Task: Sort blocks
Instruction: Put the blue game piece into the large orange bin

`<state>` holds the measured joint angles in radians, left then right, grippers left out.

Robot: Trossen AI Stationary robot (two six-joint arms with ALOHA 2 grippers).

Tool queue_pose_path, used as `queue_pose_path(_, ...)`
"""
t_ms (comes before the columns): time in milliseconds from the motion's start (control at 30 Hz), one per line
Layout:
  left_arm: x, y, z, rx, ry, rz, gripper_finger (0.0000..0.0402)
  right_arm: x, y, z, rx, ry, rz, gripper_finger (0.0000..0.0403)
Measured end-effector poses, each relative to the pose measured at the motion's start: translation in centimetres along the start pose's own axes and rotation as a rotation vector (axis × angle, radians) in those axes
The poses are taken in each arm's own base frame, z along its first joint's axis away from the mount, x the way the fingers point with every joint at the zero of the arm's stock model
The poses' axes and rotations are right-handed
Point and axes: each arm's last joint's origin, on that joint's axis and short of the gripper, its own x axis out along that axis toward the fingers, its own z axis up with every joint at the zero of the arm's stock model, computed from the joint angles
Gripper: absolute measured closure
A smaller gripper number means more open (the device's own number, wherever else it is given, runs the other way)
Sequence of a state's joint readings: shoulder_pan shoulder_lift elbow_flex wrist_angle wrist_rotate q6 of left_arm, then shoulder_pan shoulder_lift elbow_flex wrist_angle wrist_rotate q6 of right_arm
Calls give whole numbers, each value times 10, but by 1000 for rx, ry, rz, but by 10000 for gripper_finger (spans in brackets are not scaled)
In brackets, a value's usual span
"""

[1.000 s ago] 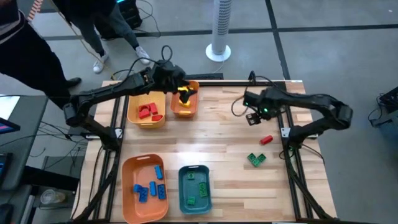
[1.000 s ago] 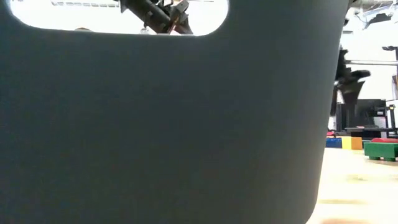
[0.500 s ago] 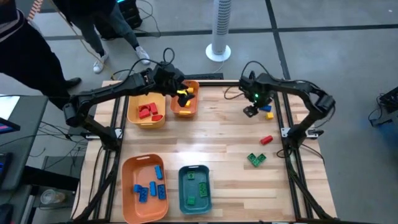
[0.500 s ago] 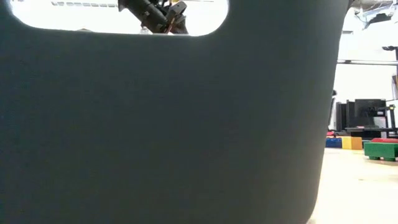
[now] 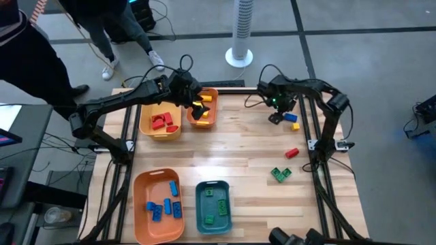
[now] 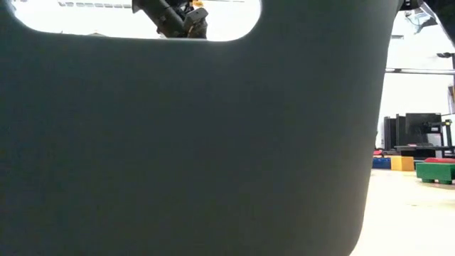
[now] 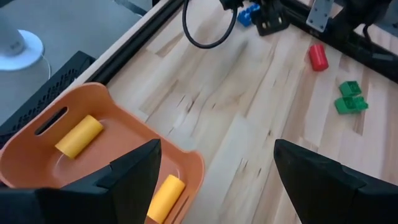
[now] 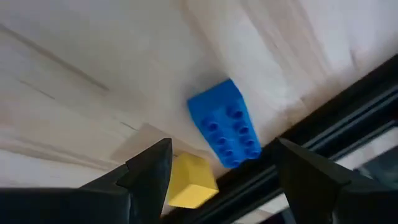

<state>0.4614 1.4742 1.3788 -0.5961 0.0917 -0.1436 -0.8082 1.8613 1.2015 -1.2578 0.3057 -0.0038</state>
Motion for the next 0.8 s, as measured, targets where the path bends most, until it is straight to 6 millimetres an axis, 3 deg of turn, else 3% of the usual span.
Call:
queue_pose_path(567,0,-1,-1,8,10,-30,97,21,-16,9,-174,52,25,117)
queue_pose_path(800,0,-1,-3,1,29,-27,97,34,-7,17,-221,109,34,136)
